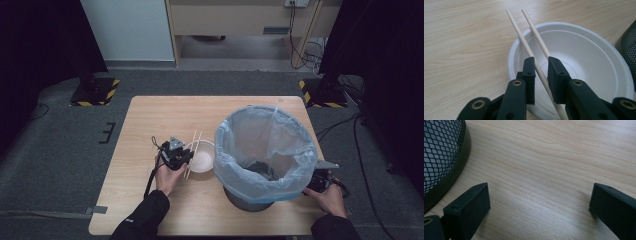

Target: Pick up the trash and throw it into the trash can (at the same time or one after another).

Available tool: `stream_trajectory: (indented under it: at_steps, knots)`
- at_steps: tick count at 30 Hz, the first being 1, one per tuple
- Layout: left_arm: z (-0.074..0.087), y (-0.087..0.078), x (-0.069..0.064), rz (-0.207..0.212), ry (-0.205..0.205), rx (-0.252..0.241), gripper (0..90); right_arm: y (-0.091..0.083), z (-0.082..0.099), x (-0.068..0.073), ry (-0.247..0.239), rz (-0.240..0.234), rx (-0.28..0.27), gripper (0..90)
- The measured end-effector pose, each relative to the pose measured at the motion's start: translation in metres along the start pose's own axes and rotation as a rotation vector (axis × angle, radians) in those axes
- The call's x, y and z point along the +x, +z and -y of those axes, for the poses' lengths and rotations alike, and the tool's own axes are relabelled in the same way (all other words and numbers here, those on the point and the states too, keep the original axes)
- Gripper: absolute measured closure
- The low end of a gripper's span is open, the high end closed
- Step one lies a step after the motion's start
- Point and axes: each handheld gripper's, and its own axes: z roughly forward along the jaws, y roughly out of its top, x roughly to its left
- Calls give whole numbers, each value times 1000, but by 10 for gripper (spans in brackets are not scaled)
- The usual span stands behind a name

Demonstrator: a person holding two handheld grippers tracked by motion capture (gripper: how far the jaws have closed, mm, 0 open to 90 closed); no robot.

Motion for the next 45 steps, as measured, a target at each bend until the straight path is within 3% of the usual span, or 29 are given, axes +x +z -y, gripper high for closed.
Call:
stream_trajectory:
  at_steps: [25,32,45]
  knots:
    - [-1,-1,0,9,-6,21,851,0,0,0,0,0,0,33]
    - [-4,-7,4,2,-19,-7,851,0,0,0,-2,0,-1,33]
    - [-20,-33,6,18,-20,-115,852,0,0,0,-1,0,-1,33]
